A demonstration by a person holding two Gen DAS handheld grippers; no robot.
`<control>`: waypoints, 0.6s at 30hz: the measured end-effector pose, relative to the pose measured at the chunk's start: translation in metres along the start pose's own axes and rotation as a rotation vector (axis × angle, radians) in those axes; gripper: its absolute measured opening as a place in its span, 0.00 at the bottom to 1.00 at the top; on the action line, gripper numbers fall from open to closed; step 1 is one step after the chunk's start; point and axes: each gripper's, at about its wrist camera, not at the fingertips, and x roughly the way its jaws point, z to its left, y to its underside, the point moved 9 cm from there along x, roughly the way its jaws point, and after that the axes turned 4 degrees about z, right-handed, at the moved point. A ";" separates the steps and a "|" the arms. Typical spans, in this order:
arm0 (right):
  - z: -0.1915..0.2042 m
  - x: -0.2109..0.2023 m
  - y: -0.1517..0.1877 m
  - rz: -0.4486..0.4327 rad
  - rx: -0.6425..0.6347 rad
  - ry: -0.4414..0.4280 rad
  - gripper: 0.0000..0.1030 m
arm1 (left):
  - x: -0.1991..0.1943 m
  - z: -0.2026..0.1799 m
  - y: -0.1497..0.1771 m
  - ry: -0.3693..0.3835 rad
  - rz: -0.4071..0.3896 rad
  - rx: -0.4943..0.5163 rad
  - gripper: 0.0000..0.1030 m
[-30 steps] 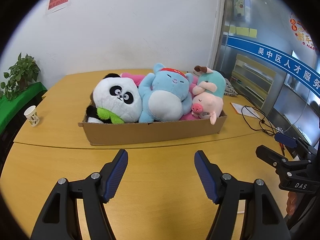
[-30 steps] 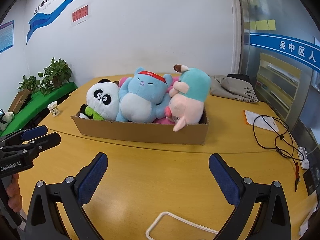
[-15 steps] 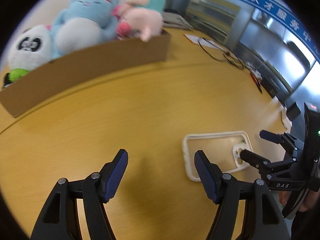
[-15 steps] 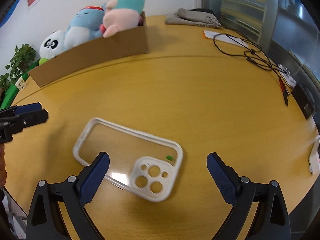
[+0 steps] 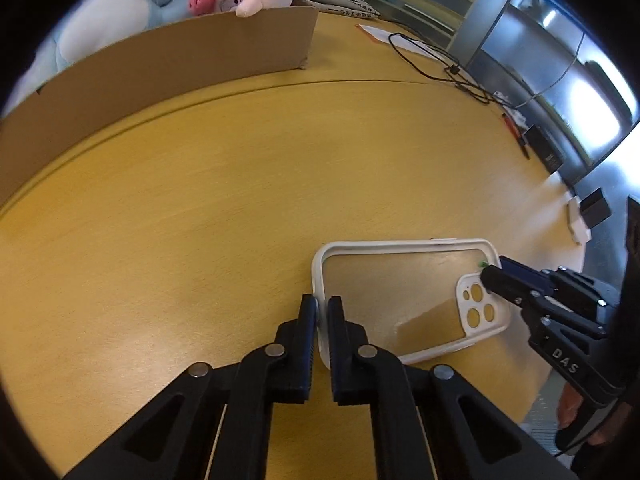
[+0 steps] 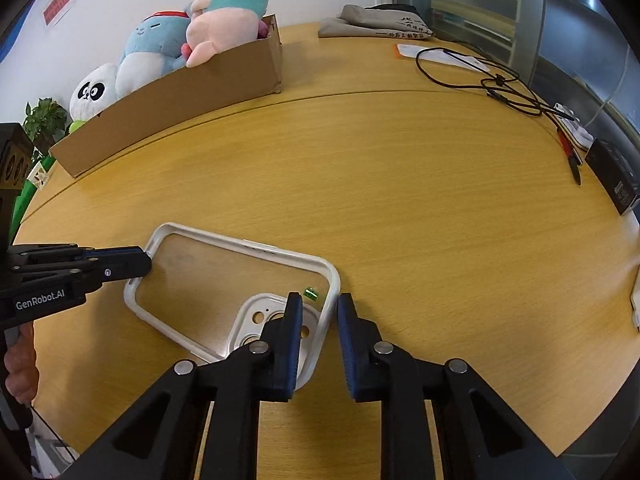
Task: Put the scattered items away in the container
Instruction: 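Move both grippers to the clear phone case and close on its rim, then lift the phone case with both grippers and carry it over the box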
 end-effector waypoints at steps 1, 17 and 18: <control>0.003 0.000 0.000 0.000 -0.008 -0.002 0.16 | -0.002 0.002 0.000 -0.012 -0.008 -0.003 0.05; 0.074 -0.019 -0.040 -0.072 -0.138 -0.042 0.11 | -0.095 0.066 -0.008 -0.068 -0.179 -0.088 0.05; 0.085 -0.030 -0.055 -0.111 -0.161 -0.046 0.11 | -0.110 0.073 -0.014 -0.072 -0.210 -0.099 0.05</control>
